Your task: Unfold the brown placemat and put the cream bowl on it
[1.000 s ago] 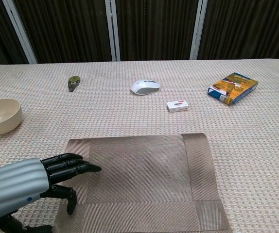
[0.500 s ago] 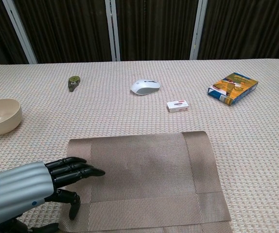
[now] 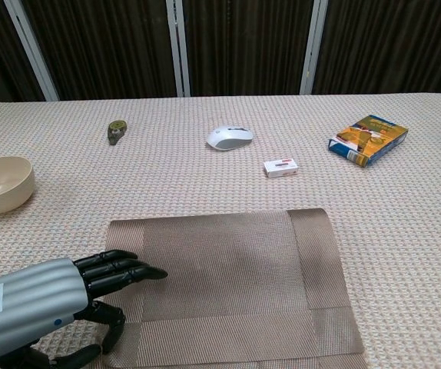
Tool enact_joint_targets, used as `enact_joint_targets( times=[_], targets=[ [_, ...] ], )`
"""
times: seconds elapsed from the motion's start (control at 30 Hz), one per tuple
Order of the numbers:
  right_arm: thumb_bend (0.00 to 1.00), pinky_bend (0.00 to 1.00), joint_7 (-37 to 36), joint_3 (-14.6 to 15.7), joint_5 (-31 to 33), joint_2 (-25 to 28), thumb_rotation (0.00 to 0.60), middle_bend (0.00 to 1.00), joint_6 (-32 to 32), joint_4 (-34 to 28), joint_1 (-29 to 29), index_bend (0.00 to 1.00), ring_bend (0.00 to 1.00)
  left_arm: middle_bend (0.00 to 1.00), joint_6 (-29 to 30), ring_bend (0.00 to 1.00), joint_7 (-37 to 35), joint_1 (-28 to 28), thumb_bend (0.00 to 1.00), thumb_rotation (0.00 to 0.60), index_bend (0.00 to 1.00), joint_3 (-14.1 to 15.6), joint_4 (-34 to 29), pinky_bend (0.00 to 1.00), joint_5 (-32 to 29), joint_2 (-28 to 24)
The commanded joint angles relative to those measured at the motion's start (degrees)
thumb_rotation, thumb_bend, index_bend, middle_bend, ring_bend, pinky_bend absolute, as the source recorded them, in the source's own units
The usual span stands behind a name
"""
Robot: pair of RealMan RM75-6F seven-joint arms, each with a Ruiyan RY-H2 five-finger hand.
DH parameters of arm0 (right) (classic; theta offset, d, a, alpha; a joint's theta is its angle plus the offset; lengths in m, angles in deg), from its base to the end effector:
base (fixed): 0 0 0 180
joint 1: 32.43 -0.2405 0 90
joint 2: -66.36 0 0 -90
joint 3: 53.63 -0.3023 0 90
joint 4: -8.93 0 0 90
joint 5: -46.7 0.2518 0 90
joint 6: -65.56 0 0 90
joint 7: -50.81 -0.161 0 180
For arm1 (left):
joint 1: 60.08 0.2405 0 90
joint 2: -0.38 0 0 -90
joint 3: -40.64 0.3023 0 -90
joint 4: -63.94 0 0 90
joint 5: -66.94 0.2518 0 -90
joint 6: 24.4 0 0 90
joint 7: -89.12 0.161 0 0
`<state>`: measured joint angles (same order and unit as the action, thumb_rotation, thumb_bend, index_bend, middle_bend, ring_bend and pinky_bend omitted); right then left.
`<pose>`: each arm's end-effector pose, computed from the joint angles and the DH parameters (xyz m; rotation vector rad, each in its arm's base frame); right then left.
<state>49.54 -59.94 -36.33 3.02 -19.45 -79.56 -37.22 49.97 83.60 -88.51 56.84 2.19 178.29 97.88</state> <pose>-0.3872 -0.2205 0.1681 1.3145 -0.8359 0.8817 -0.2779 0.2172 -0.1236 -2.4151 -0.6983 -1.1141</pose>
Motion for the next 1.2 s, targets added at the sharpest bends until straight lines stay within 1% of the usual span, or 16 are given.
enact_joint_targets(
  times=[0.03,0.17,0.23,0.27,0.37,0.43,0.47,0.57,0.63,0.67,0.8,0.9,1.0,1.13,1.17,1.2],
  targets=[
    [0.00,0.00,-0.05,-0.04,0.04,0.03,0.600,0.00,-0.03,-0.13,0.01,0.00,0.00,0.00,0.39,0.00,-0.63,-0.04,0.47,0.600,0.61,-0.55,-0.27,0.00,-0.42,0.24],
    [0.00,0.00,-0.43,-0.02,-0.08,0.07,0.600,0.00,-0.10,-0.18,0.04,0.00,0.00,0.00,0.70,0.00,-1.83,-0.62,0.48,0.600,0.67,-2.18,-1.25,0.00,-1.47,0.51],
    [0.00,0.00,-0.29,-0.03,-0.10,0.04,0.600,0.00,-0.14,-0.12,0.02,0.00,0.00,0.00,0.41,0.00,-3.02,-1.24,0.48,0.600,0.68,-3.77,-2.54,0.00,-2.80,0.60],
    [0.00,0.00,-0.16,-0.06,-0.08,0.01,0.600,0.00,-0.15,-0.13,0.00,0.00,0.00,0.00,-0.17,0.00,-4.22,-1.86,0.48,0.600,0.69,-5.28,-3.88,0.00,-4.21,0.61],
    [0.00,0.00,0.33,-0.27,0.26,-0.11,0.600,0.00,-0.12,-0.09,-0.08,0.00,0.00,0.00,-3.34,0.00,-6.19,-5.08,0.48,0.600,0.69,-11.72,-8.63,0.00,-9.37,-0.09],
    [0.00,0.00,0.47,-0.43,0.61,-0.11,0.600,0.00,0.04,-0.16,-0.14,0.00,0.00,0.00,-5.09,0.00,-5.67,-6.46,0.48,0.600,0.69,-14.37,-10.52,0.00,-11.57,-0.59],
    [0.00,0.00,0.57,-0.66,1.08,-0.13,0.600,0.00,0.26,-0.12,-0.26,0.00,0.00,0.00,-6.51,0.00,-5.35,-7.97,0.47,0.600,0.69,-18.03,-11.90,0.00,-14.38,-0.79],
    [0.00,0.00,0.85,-1.18,2.09,-0.12,0.600,0.00,0.83,-0.01,-0.56,0.00,0.00,0.00,-11.25,0.00,-4.17,-11.03,0.48,0.600,0.70,-24.43,-14.09,0.00,-21.01,-1.26],
    [0.00,0.00,0.95,-1.48,2.76,-0.12,0.600,0.00,1.19,0.09,-0.70,0.00,0.00,0.00,-13.80,0.00,-2.98,-12.85,0.48,0.600,0.70,-28.10,-13.53,0.00,-25.08,-1.04],
    [0.00,0.00,0.97,-1.65,3.21,-0.12,0.600,0.00,1.42,0.20,-0.78,0.00,0.00,0.00,-15.34,0.00,-1.79,-14.00,0.48,0.600,0.70,-30.47,-12.10,0.00,-27.99,-0.62],
    [0.00,0.00,1.18,-1.96,4.20,-0.20,0.600,0.00,2.01,0.53,-0.94,0.00,0.00,0.00,-19.26,0.00,0.73,-16.34,0.48,0.600,0.70,-35.60,-6.26,0.00,-36.88,1.68],
    [0.00,0.00,1.39,-2.08,4.89,-0.15,0.600,0.00,2.46,0.49,-0.99,0.00,0.00,0.00,-21.02,0.00,0.03,-17.16,0.48,0.600,0.71,-37.22,-1.47,0.00,-40.83,3.15],
    [0.00,0.00,1.68,-2.07,5.16,0.07,0.600,0.00,2.75,-0.07,-1.03,0.00,0.00,0.00,-21.52,0.00,-1.24,-17.16,0.48,0.600,0.71,-36.77,3.39,0.00,-41.68,4.10],
    [0.00,0.00,2.30,-1.98,5.25,0.00,0.600,0.00,3.01,-0.27,-1.18,0.00,0.00,0.00,-21.98,0.00,-4.02,-16.79,0.48,0.600,0.70,-36.13,7.98,0.00,-42.09,5.16],
    [0.00,0.00,2.56,-1.92,5.41,-0.13,0.600,0.00,3.31,-0.21,-1.27,0.00,0.00,0.00,-21.60,0.00,-4.58,-16.47,0.47,0.600,0.67,-35.76,9.75,0.00,-41.94,5.41],
    [0.00,0.00,2.71,-1.91,5.52,-0.22,0.600,0.00,3.47,-0.17,-1.34,0.00,0.00,0.00,-21.37,0.00,-4.93,-16.31,0.44,0.600,0.61,-35.49,10.73,0.00,-41.76,5.55]
  ],
)
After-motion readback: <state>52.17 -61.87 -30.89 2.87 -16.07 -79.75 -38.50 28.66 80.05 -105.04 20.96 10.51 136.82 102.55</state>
